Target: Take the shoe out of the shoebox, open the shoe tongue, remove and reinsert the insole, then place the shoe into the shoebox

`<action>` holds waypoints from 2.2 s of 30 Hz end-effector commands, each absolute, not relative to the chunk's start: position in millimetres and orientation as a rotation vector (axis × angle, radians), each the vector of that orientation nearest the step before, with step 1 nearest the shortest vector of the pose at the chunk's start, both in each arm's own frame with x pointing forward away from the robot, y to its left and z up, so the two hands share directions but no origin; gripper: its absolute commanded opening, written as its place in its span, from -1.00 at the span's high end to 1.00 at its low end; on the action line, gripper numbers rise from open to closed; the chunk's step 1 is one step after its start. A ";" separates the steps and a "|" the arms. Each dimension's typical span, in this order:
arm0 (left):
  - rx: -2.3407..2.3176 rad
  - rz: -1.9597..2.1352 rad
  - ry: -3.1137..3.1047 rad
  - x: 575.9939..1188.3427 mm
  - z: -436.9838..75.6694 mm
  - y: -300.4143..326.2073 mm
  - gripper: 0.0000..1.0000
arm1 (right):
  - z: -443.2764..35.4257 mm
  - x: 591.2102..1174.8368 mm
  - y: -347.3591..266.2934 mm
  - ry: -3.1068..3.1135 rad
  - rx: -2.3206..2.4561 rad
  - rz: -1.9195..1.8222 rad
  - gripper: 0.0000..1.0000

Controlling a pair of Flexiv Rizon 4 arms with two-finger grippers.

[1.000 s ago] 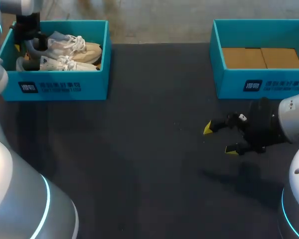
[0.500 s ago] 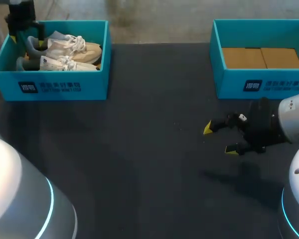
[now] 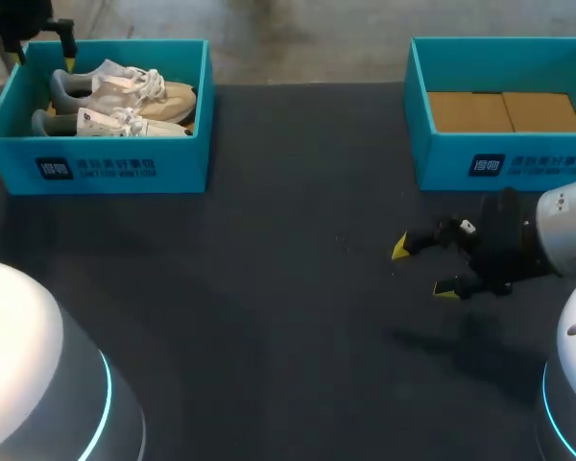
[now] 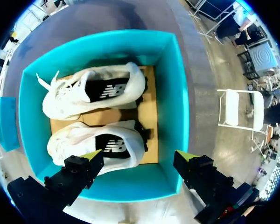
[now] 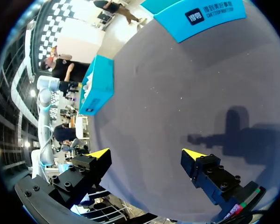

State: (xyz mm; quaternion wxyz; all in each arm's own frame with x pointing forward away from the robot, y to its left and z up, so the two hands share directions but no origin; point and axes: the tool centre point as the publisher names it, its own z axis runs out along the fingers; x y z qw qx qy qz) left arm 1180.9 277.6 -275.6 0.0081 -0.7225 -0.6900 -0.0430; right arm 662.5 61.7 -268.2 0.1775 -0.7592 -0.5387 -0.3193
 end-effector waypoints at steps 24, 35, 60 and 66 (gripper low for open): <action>-2.268 -0.223 -2.210 1147.3 -250.7 278.8 -1.00 | -267.4 661.2 63.0 -1.524 -2.155 -0.901 -1.00; -2.286 -0.188 -2.175 1111.8 -254.8 272.2 -1.00 | -267.4 661.2 63.0 -1.524 -2.155 -0.901 -1.00; -2.250 -0.134 -2.174 1056.9 -285.1 277.3 -0.94 | -267.4 661.2 63.0 -1.524 -2.155 -0.901 -1.00; -2.235 -0.110 -2.189 1059.3 -290.9 281.0 -0.07 | -267.4 661.2 63.0 -1.524 -2.155 -0.901 -1.00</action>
